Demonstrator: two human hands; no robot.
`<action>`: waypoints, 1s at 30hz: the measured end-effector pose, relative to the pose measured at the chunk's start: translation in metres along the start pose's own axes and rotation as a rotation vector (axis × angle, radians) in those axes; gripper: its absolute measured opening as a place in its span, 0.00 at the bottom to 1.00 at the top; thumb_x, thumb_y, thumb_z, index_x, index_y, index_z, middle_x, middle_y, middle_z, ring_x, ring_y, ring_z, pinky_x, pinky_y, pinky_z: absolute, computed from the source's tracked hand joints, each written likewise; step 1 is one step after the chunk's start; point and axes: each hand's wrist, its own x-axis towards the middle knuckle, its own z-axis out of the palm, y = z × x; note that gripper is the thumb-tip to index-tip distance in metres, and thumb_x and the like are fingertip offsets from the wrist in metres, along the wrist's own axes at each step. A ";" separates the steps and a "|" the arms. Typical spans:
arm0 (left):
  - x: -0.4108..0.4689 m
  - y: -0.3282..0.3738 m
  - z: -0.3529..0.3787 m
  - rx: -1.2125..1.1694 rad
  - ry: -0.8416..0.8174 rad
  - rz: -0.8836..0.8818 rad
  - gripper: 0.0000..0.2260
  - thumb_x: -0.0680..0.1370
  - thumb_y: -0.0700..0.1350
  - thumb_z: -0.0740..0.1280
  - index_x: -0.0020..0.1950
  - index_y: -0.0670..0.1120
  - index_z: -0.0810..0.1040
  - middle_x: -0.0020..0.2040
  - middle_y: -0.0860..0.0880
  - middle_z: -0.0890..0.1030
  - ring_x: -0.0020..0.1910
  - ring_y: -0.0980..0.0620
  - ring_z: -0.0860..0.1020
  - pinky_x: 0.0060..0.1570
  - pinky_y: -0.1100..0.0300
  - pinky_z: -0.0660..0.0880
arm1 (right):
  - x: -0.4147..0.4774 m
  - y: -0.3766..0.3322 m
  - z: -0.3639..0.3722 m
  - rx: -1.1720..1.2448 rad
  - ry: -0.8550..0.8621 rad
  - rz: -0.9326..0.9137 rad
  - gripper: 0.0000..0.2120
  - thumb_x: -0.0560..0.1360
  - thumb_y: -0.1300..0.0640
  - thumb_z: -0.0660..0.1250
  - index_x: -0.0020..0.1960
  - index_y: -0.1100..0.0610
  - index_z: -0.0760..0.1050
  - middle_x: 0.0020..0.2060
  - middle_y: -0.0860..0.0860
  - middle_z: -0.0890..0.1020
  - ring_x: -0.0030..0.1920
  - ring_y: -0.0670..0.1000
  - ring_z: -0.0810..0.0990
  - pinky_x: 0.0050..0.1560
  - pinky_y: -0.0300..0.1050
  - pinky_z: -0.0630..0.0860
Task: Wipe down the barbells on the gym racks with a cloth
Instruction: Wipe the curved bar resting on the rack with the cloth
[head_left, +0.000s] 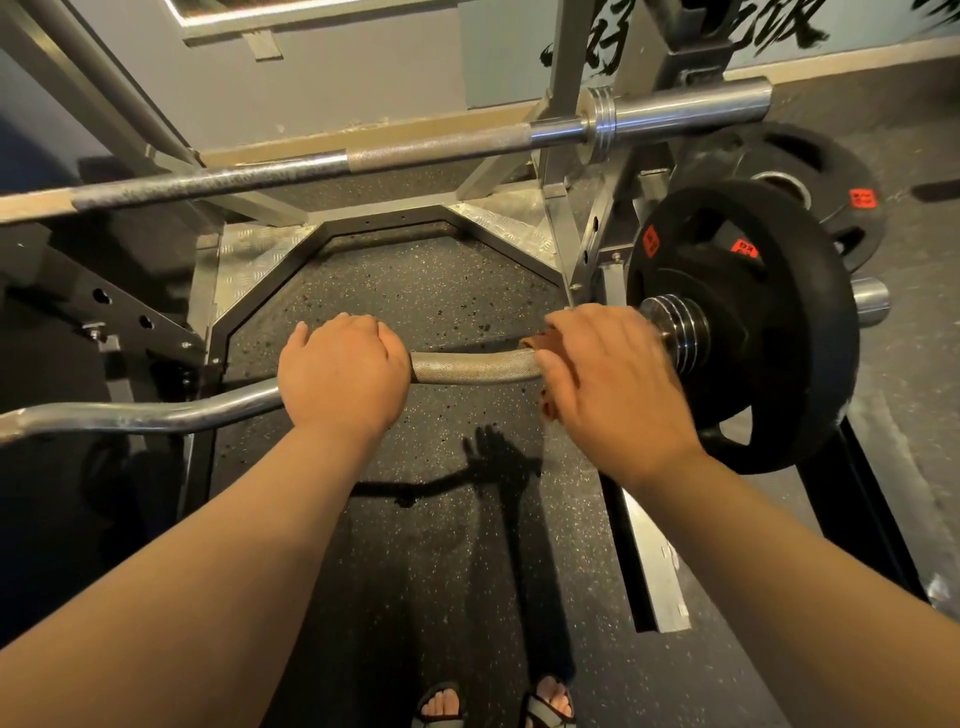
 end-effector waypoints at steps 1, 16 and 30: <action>0.001 0.000 0.000 0.004 0.002 -0.003 0.19 0.83 0.49 0.51 0.45 0.46 0.80 0.44 0.47 0.82 0.48 0.45 0.80 0.71 0.45 0.66 | 0.000 0.002 0.000 0.009 0.023 0.052 0.19 0.86 0.44 0.52 0.68 0.53 0.71 0.62 0.50 0.74 0.69 0.52 0.67 0.79 0.54 0.56; 0.002 0.000 0.003 0.003 0.023 -0.019 0.18 0.83 0.50 0.51 0.42 0.48 0.77 0.38 0.52 0.74 0.41 0.48 0.76 0.72 0.45 0.65 | -0.002 0.001 0.002 0.052 0.075 0.115 0.16 0.87 0.49 0.52 0.68 0.55 0.70 0.64 0.51 0.73 0.72 0.53 0.64 0.82 0.56 0.50; 0.000 0.001 0.001 -0.011 0.023 -0.014 0.18 0.83 0.50 0.51 0.44 0.48 0.78 0.39 0.53 0.74 0.40 0.49 0.72 0.73 0.45 0.64 | 0.005 -0.001 0.004 -0.058 0.048 0.128 0.22 0.85 0.46 0.47 0.67 0.56 0.72 0.60 0.53 0.76 0.66 0.55 0.70 0.78 0.56 0.58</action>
